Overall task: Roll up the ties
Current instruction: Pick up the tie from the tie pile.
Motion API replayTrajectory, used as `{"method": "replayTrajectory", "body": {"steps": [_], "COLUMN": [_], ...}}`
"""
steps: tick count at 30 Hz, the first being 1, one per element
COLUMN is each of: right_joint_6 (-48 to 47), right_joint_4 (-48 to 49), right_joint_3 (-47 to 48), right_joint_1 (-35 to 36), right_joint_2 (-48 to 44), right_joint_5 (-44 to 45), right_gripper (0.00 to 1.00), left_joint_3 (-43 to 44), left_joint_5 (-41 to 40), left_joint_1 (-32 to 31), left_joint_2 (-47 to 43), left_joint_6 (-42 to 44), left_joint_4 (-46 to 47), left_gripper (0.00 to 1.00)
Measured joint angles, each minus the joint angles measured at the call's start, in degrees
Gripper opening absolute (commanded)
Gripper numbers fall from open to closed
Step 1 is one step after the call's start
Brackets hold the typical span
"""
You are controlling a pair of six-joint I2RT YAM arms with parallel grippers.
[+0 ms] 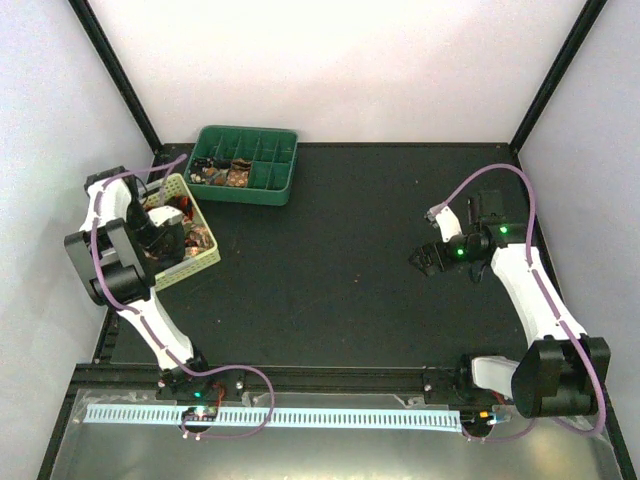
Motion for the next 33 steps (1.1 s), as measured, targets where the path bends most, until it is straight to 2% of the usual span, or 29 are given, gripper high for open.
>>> {"method": "replayTrajectory", "body": {"steps": [2, 5, 7, 10, 11, 16, 25, 29, 33], "right_joint_6": [-0.09, -0.13, -0.15, -0.17, -0.20, -0.33, -0.33, -0.33, -0.28], "right_joint_4": [0.00, -0.02, -0.07, -0.11, -0.20, -0.22, -0.22, -0.22, -0.28], "right_joint_3": [0.22, 0.46, 0.55, 0.76, 0.83, 1.16, 1.49, 1.49, 1.92], "right_joint_1": [0.00, 0.00, 0.00, 0.00, 0.00, 0.00, -0.04, -0.04, -0.04], "right_joint_2": [0.55, 1.25, 1.51, 1.79, 1.79, 1.79, 1.79, 1.79, 1.79], "right_joint_5": [0.02, 0.17, 0.24, 0.52, 0.66, 0.90, 0.98, 0.98, 1.01], "right_gripper": [1.00, 1.00, 1.00, 1.00, 1.00, 1.00, 1.00, 1.00, 1.00], "left_joint_3": [-1.66, -4.90, -5.97, -6.03, -6.01, -4.42, 19.19, 20.92, 23.67], "left_joint_5": [-0.46, -1.25, -1.55, -1.75, -1.79, -1.44, 4.39, 6.64, 12.28], "left_joint_1": [-0.50, -1.60, -2.05, -2.56, -2.62, -2.29, 0.76, 0.70, -0.48], "left_joint_2": [0.00, 0.00, 0.11, 0.13, 0.13, 0.13, 1.22, 1.38, 1.49], "left_joint_6": [0.96, 2.23, 2.97, 3.69, 3.96, 4.52, 2.86, 2.84, 2.56], "left_joint_4": [1.33, 3.61, 4.00, 4.20, 4.17, 2.82, -3.63, -6.14, -10.32], "left_gripper": [0.66, 0.57, 0.42, 0.11, 0.03, 0.02, 0.02, 0.02, 0.02]}}
